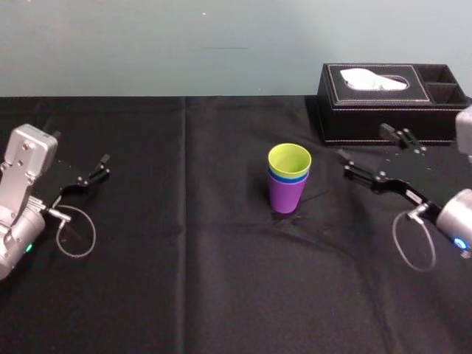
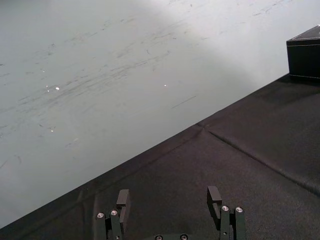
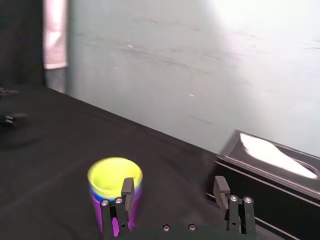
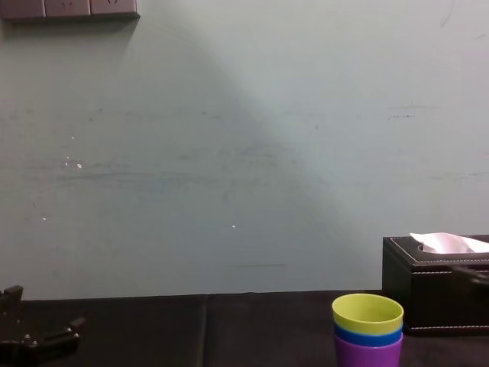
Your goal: Stack the three plastic cups sequentially using one hand.
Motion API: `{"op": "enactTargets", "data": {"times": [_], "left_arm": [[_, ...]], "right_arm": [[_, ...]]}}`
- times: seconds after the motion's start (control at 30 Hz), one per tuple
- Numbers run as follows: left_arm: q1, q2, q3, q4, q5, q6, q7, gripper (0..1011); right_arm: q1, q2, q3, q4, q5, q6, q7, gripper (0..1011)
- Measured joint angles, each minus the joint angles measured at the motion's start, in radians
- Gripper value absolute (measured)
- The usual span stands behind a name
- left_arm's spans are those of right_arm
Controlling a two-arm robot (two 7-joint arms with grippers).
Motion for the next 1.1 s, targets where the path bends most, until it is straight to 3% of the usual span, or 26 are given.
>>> {"op": "enactTargets", "data": {"times": [0.13,0.53,1.1], "left_arm": [[0.0,0.0,0.0,0.0,0.0,0.0,0.0,1011],[0.0,0.0,0.0,0.0,0.0,0.0,0.0,1011],[0.0,0.0,0.0,0.0,0.0,0.0,0.0,1011]], "right_arm": [[-0.034,-0.01,0.032,0.032,-0.029,-0.035,-0.035,1004],[-0.038,-0.051,0.049,0.14,-0.095,-0.065,-0.072,1004],[-0.038,-0.045,0.046,0.125,-0.091,-0.064,-0.07,1004]]}}
